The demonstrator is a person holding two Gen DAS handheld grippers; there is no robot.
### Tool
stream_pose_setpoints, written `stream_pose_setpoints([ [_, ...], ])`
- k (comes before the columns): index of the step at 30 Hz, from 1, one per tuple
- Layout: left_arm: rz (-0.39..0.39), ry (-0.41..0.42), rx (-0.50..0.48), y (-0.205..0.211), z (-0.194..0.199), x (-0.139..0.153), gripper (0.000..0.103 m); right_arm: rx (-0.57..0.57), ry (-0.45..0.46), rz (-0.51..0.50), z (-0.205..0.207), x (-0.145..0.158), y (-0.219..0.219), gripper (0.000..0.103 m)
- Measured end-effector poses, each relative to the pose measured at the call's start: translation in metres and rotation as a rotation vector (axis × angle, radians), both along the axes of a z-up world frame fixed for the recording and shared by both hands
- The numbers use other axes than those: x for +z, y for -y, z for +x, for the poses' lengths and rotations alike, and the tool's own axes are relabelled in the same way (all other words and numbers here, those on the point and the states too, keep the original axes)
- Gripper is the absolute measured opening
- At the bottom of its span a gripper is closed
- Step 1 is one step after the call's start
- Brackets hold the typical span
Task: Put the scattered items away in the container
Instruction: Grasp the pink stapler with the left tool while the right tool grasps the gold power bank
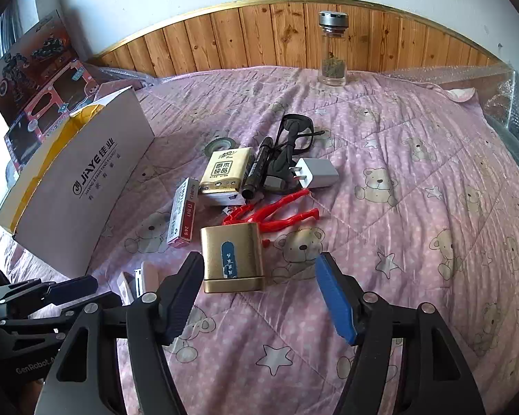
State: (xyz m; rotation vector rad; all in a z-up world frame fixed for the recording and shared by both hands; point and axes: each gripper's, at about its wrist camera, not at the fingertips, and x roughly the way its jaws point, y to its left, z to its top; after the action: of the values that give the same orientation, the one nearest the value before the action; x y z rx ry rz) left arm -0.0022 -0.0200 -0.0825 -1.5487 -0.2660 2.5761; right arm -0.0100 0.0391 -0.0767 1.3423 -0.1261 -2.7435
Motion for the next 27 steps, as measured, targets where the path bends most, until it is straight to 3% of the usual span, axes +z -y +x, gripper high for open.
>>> stream_pose_setpoints([
  [11, 0.057, 0.060, 0.008, 0.005, -0.013, -0.027, 0.048, 0.042, 0.059, 0.000, -0.013, -0.025, 0.009, 0.073],
  [16, 0.078, 0.066, 0.025, 0.014, -0.014, -0.034, 0.058, 0.041, 0.087, -0.022, -0.022, -0.035, 0.007, 0.075],
  [23, 0.031, 0.064, 0.121, 0.049, 0.013, -0.035, 0.058, 0.023, 0.083, -0.069, -0.022, -0.030, -0.001, 0.075],
  [27, 0.042, 0.060, 0.151, 0.057, 0.020, -0.032, 0.056, 0.028, 0.020, -0.138, -0.010, -0.014, -0.002, 0.075],
])
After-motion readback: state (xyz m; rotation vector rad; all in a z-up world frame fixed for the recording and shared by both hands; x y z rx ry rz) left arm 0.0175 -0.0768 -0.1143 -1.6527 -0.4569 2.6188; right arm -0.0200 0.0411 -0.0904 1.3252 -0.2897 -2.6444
